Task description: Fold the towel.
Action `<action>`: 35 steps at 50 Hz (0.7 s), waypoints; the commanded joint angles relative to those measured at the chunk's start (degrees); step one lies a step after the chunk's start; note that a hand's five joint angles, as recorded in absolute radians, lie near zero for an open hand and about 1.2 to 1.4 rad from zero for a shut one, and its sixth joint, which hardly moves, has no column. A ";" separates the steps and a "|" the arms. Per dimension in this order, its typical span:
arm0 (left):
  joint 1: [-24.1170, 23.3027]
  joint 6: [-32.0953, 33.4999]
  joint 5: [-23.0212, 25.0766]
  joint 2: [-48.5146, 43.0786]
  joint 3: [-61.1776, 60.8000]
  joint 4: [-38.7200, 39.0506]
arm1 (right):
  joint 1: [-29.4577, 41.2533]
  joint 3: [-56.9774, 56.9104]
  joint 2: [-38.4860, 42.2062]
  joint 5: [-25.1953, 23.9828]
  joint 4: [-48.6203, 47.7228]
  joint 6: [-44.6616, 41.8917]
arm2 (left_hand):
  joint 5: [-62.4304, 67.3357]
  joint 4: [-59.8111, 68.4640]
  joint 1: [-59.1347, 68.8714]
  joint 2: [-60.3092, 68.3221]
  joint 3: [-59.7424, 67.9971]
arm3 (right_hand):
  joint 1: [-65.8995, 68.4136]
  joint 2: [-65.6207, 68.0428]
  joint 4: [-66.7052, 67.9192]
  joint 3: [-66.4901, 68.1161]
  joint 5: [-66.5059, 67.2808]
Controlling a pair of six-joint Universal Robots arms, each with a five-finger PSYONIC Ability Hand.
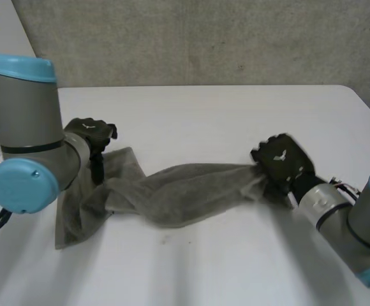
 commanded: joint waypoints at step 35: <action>9.27 -3.54 5.58 22.29 -47.69 17.64 | 0.29 -12.84 4.89 15.72 21.30 20.95 | 11.74 11.87 11.65 11.74 11.78 | 25.94 12.85 11.71 12.81 14.86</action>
